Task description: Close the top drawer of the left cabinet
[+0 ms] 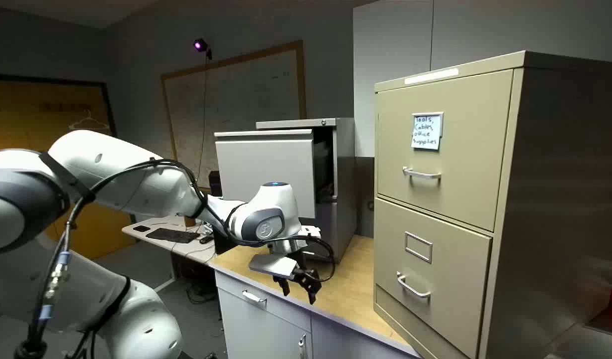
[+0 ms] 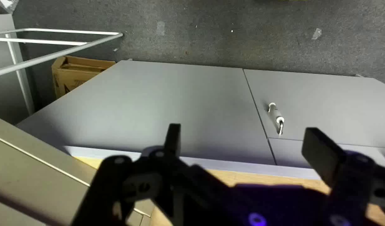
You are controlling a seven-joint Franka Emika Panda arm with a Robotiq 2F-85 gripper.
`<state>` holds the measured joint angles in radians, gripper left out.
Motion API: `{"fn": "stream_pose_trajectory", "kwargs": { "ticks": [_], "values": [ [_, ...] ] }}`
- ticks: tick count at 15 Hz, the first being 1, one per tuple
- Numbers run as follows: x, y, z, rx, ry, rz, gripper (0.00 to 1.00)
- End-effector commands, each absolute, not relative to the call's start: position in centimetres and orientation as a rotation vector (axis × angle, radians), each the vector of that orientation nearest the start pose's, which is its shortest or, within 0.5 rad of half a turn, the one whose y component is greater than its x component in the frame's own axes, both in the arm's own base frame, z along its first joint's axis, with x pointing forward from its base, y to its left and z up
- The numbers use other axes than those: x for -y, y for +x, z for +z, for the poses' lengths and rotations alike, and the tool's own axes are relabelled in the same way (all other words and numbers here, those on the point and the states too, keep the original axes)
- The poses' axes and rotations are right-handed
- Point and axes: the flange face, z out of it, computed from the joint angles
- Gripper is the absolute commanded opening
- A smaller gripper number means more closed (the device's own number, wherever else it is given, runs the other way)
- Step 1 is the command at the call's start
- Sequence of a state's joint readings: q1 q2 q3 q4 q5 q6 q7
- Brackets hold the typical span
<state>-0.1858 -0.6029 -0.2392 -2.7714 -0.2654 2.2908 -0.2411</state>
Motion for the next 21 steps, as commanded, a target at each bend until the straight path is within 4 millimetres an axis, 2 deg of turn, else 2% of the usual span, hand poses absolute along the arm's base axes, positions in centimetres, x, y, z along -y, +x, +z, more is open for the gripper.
{"fn": "stream_pose_trajectory", "kwargs": {
  "ticks": [1, 21],
  "values": [
    [14.54, 32.34, 39.20, 0.022, -3.245, -0.146, 1.00],
    [14.20, 32.44, 39.27, 0.023, -3.247, -0.160, 1.00]
  ]
}}
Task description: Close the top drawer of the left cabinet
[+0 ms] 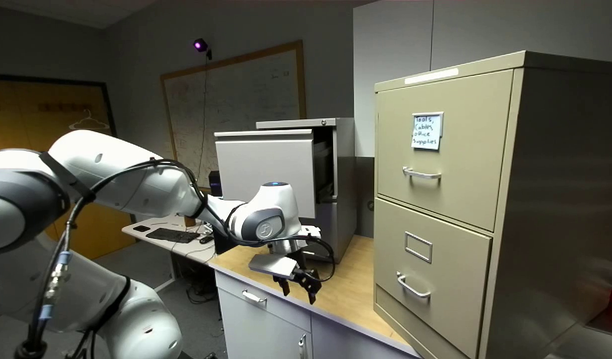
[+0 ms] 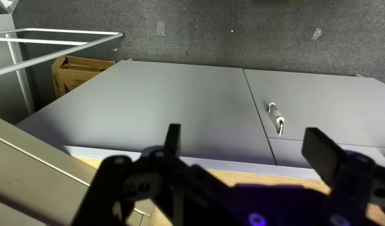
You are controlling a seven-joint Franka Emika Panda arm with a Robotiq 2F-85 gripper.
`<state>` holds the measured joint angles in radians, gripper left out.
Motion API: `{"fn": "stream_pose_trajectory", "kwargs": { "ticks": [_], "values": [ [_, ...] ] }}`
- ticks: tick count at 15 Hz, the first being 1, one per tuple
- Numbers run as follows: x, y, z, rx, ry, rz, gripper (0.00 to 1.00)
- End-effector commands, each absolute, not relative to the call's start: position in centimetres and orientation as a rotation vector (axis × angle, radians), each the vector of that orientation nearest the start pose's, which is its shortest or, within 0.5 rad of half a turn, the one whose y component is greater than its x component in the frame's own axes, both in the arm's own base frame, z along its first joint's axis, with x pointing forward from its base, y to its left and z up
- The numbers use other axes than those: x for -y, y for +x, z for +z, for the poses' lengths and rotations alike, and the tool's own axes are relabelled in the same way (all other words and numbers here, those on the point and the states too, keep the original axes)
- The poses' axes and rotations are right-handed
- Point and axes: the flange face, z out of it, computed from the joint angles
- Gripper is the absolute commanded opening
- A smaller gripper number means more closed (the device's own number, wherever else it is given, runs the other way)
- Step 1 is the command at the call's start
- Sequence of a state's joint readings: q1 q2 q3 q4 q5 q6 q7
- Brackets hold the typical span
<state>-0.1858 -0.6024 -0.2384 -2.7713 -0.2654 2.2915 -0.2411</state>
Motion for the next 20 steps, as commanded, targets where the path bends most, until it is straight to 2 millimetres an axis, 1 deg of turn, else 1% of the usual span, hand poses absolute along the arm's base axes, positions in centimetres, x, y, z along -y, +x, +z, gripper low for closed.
{"fn": "stream_pose_trajectory", "kwargs": {
  "ticks": [1, 6, 9, 12, 16, 20],
  "values": [
    [14.0, 32.5, 39.3, 0.029, -3.248, -0.167, 1.00],
    [12.7, 32.8, 39.8, 0.084, -3.246, -0.186, 1.00],
    [11.6, 32.8, 40.9, 0.137, -3.240, -0.223, 1.00],
    [10.7, 32.6, 42.7, 0.179, -3.226, -0.301, 1.00],
    [9.9, 32.0, 45.6, 0.206, -3.206, -0.437, 1.00],
    [8.7, 31.0, 49.4, 0.247, -3.159, -0.631, 1.00]
  ]
}}
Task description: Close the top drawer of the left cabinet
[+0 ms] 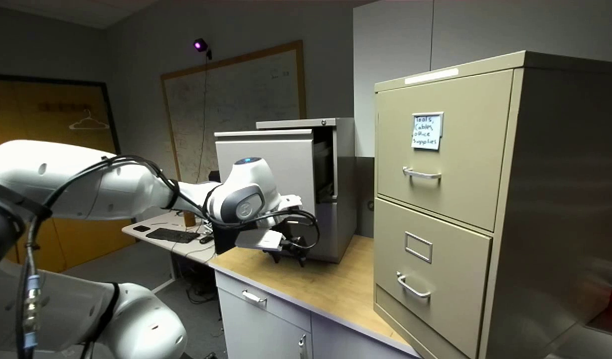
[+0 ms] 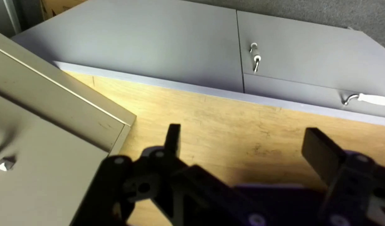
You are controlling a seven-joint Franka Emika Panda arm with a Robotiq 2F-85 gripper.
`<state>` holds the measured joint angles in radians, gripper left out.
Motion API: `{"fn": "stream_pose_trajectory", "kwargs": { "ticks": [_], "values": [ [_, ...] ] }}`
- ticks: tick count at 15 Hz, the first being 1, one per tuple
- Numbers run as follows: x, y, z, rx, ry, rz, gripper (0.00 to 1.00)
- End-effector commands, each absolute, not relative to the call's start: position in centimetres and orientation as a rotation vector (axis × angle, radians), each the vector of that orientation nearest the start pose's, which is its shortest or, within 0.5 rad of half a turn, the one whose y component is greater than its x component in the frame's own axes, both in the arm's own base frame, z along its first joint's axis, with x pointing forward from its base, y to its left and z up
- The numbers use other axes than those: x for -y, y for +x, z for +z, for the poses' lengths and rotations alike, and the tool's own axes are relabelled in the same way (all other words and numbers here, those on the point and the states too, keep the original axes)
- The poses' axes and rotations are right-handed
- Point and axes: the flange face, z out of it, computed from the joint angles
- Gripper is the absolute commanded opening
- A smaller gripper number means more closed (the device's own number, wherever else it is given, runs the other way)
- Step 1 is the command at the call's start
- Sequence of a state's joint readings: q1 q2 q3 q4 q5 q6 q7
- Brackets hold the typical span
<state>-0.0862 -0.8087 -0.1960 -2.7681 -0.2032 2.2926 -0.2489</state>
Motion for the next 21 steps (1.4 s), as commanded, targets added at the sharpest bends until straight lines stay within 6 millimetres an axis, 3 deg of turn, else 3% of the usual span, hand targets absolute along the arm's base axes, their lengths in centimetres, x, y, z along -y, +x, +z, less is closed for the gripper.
{"fn": "stream_pose_trajectory", "kwargs": {
  "ticks": [1, 4, 5, 6, 15, 18, 21],
  "values": [
    [8.2, 30.8, 50.4, 0.260, -3.148, -0.688, 1.00],
    [6.7, 30.2, 52.9, 0.303, -3.107, -0.809, 1.00],
    [6.2, 30.0, 53.6, 0.314, -3.090, -0.842, 0.91],
    [5.7, 29.8, 54.3, 0.327, -3.074, -0.872, 0.75],
    [1.4, 30.0, 58.7, 0.436, -2.951, -1.116, 0.06],
    [-0.4, 30.7, 60.5, 0.492, -2.901, -1.210, 0.00],
    [-2.4, 31.9, 61.8, 0.540, -2.847, -1.272, 0.05]
  ]
}}
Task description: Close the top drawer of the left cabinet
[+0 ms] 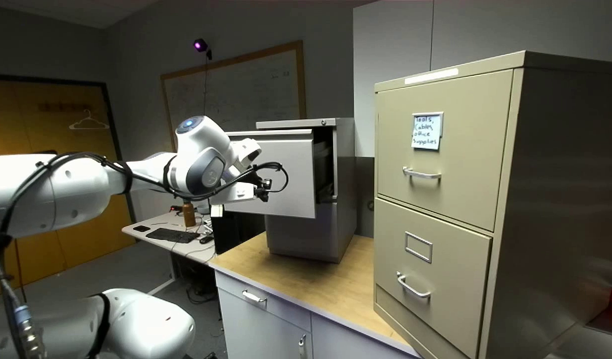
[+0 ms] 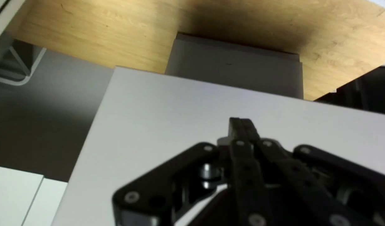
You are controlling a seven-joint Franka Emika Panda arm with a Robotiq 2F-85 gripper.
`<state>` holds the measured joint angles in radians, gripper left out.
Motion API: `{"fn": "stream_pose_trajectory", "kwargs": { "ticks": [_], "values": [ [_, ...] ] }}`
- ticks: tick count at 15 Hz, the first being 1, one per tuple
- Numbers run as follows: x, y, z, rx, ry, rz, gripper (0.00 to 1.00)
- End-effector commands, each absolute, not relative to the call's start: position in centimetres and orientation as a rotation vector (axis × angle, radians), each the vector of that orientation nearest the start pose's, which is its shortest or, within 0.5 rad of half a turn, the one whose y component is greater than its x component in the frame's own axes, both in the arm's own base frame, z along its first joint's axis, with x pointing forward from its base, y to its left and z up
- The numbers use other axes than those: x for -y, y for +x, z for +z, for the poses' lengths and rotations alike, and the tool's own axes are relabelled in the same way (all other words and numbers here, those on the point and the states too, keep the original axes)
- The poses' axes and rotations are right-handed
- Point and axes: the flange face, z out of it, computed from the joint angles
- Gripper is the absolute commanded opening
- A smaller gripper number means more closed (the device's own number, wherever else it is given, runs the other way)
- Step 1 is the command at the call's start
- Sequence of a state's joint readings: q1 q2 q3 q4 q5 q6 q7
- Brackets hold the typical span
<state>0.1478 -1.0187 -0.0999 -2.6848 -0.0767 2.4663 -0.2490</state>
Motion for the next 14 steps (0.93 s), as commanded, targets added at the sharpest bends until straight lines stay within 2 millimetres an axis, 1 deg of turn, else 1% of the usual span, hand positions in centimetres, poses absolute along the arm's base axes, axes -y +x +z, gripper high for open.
{"fn": "stream_pose_trajectory", "kwargs": {
  "ticks": [1, 4, 5, 8, 11, 14],
  "values": [
    [-3.0, 32.3, 62.2, 0.552, -2.828, -1.284, 0.06],
    [-4.9, 33.7, 62.4, 0.601, -2.805, -1.295, 0.06],
    [-5.4, 34.2, 62.5, 0.614, -2.801, -1.295, 0.04],
    [-6.8, 35.7, 62.2, 0.655, -2.802, -1.300, 0.05],
    [-7.5, 37.8, 61.7, 0.673, -2.816, -1.301, 0.06],
    [-7.9, 39.6, 61.9, 0.671, -2.818, -1.293, 0.05]
  ]
}}
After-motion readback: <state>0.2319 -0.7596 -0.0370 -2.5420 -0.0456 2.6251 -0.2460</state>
